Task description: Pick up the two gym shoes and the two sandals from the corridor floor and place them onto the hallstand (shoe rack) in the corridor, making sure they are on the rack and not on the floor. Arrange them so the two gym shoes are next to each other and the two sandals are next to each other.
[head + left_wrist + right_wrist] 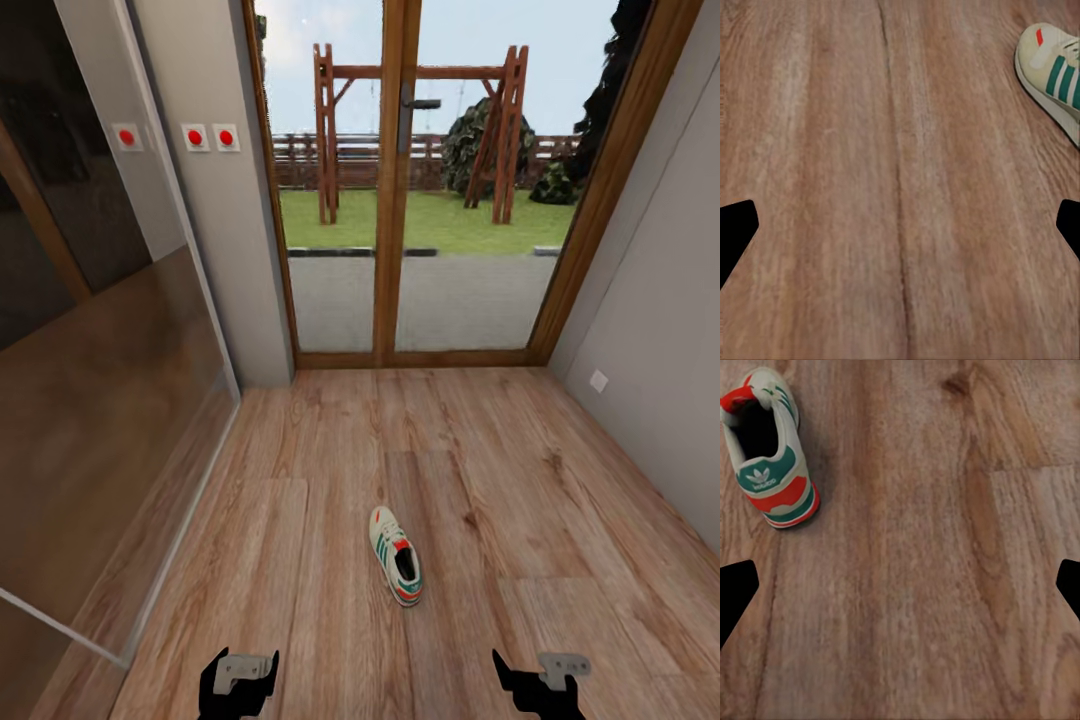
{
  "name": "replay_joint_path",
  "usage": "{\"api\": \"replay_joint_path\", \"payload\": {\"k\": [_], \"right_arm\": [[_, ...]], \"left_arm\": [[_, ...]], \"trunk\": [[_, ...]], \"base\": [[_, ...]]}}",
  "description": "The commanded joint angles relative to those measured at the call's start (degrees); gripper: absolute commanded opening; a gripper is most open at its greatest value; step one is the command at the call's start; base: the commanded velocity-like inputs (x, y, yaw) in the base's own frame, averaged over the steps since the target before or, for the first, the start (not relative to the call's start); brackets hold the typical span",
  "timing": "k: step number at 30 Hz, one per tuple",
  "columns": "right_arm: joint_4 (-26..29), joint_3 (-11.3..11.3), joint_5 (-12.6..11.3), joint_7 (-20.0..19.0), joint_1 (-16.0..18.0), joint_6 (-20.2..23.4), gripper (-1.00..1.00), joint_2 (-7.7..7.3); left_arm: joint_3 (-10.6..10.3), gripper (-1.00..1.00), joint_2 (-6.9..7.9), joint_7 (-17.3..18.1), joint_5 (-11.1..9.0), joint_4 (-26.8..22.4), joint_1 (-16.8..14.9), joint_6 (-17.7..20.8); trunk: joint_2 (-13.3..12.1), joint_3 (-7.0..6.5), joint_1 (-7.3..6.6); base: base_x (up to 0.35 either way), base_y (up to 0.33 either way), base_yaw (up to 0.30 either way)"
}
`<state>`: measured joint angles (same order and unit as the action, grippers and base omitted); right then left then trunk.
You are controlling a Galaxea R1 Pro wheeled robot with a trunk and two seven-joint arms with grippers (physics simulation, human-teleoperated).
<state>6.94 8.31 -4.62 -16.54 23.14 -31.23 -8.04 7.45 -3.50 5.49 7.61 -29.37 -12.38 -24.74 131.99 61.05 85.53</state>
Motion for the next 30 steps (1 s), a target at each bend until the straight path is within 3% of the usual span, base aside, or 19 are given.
{"api": "replay_joint_path", "payload": {"k": [1,5,8,12,13,15,18,20,23,24,28,30], "right_arm": [[-0.05,0.26,-0.49,-0.60,0.04,-0.06,1.00,0.04],[0.15,0.21,-0.53,-0.60,0.03,0.03,1.00,0.23],[0.51,0.22,-0.55,-0.60,0.05,0.07,1.00,0.35],[2.67,0.20,-0.53,-0.55,0.09,0.26,1.00,0.62],[6.01,0.17,-0.11,-0.22,0.12,1.01,1.00,1.28],[8.62,0.17,0.54,0.35,0.11,2.28,1.00,1.88],[13.89,0.15,2.98,2.65,0.13,7.72,1.00,3.58],[18.75,0.14,6.85,6.26,0.30,15.42,1.00,6.35],[22.08,0.15,10.17,8.99,0.47,20.64,1.00,8.78],[25.27,0.14,13.40,10.94,0.59,24.40,1.00,11.23],[31.52,0.21,18.72,12.41,0.73,28.20,1.00,14.90],[31.94,0.21,19.17,12.47,0.75,28.43,1.00,15.17]], "left_arm": [[0.52,1.00,-0.04,0.35,0.54,-0.58,-0.13,0.00],[0.63,1.00,-0.02,0.27,0.50,-4.34,-0.80,1.30],[0.68,1.00,-0.09,0.27,0.49,-8.08,-2.46,4.31],[0.52,1.00,-0.20,0.52,0.48,-12.84,-5.41,11.76],[0.38,1.00,-0.41,1.45,0.49,-15.45,-8.25,17.79],[0.31,1.00,-0.55,2.61,0.52,-16.56,-10.27,21.05],[0.28,1.00,-0.68,5.80,0.54,-17.70,-14.34,25.32],[0.37,1.00,-0.75,8.41,0.52,-18.01,-17.58,27.23],[0.42,1.00,-0.78,9.39,0.50,-18.05,-19.06,27.90],[0.48,1.00,-0.79,9.93,0.52,-18.10,-19.84,28.32],[0.35,1.00,-0.76,10.86,0.55,-18.69,-20.04,28.70],[0.33,1.00,-0.75,10.92,0.56,-18.71,-20.05,28.73]], "trunk": [[0.02,0.05,-0.01],[0.02,0.05,-0.01],[0.02,0.05,-0.01],[0.02,0.05,-0.01],[0.02,0.05,-0.01],[0.02,0.05,-0.01],[0.02,0.05,-0.01],[0.02,0.05,-0.01],[0.02,0.05,-0.01],[0.02,0.05,-0.01],[0.02,0.05,-0.01],[0.02,0.05,-0.01]], "base": [[0.029,0.000,0.000],[0.017,0.000,0.000],[0.008,0.000,0.000],[0.004,0.000,0.000],[0.001,0.000,0.000],[0.001,0.000,0.000],[0.000,0.000,0.000],[0.000,0.000,0.000],[0.000,0.000,0.000],[0.000,0.000,0.000],[0.000,0.000,0.000],[0.000,0.000,0.000]]}}
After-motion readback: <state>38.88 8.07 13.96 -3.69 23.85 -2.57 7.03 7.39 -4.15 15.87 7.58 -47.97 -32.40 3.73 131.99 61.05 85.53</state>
